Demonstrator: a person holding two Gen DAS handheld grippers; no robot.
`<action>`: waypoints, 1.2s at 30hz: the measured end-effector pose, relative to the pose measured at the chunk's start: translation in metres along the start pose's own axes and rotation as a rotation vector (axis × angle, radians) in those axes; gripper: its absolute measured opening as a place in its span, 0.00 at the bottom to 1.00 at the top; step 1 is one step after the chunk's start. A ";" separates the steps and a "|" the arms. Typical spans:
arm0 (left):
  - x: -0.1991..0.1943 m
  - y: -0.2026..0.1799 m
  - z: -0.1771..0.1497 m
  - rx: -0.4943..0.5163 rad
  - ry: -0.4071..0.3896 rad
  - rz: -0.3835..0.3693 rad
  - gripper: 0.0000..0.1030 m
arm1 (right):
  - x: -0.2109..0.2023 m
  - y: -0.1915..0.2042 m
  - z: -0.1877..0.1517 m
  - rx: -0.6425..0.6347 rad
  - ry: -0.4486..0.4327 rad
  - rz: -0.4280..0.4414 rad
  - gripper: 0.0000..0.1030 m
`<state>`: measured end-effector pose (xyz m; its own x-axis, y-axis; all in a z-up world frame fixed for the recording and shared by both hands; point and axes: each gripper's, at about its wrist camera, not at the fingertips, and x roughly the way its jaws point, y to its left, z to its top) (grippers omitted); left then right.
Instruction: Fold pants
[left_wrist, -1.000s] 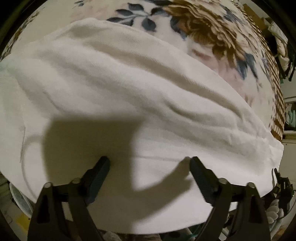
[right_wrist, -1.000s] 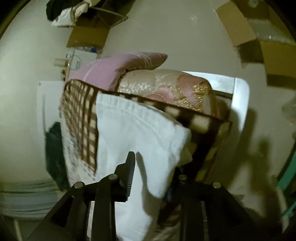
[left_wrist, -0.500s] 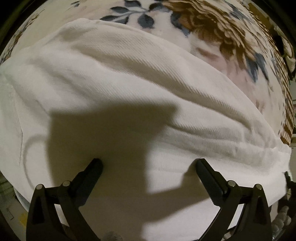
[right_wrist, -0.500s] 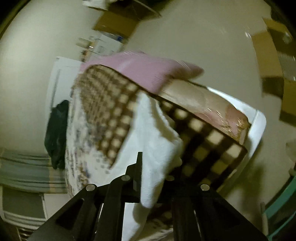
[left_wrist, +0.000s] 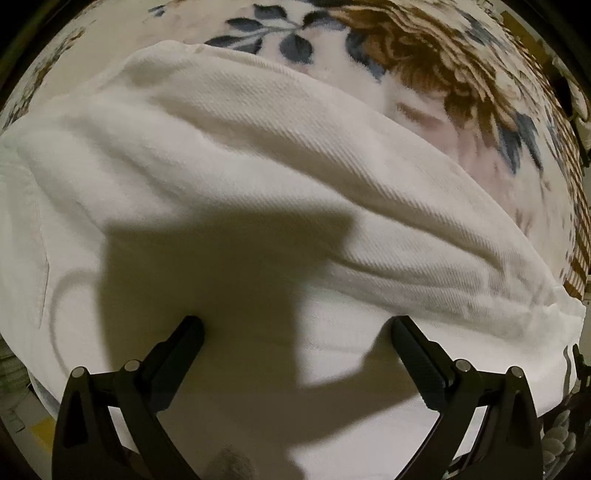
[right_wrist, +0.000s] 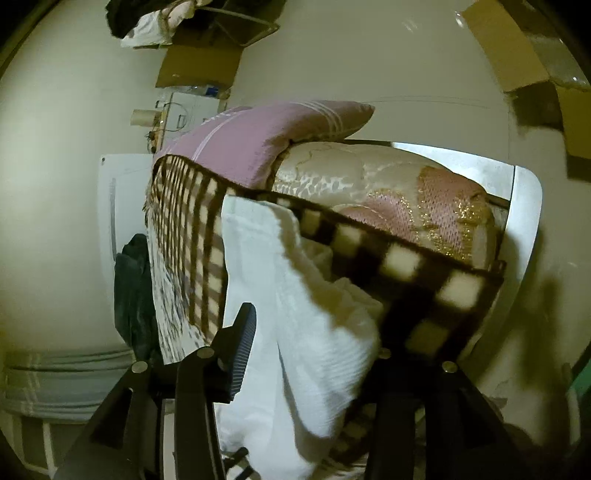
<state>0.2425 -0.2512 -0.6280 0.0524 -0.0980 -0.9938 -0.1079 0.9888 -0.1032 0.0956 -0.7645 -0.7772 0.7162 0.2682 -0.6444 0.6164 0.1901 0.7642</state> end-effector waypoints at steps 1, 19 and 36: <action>0.006 -0.006 0.008 0.000 0.003 0.001 1.00 | 0.002 0.004 0.000 -0.014 -0.001 -0.017 0.45; -0.056 0.047 0.020 -0.068 -0.034 -0.106 1.00 | -0.036 0.213 -0.134 -0.486 -0.099 -0.130 0.12; -0.107 0.231 0.014 -0.286 -0.133 -0.098 1.00 | 0.160 0.282 -0.474 -1.134 0.300 -0.219 0.11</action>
<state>0.2262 -0.0109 -0.5446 0.2035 -0.1572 -0.9664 -0.3690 0.9019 -0.2244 0.2292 -0.2203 -0.6512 0.4333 0.3075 -0.8472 -0.0328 0.9448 0.3261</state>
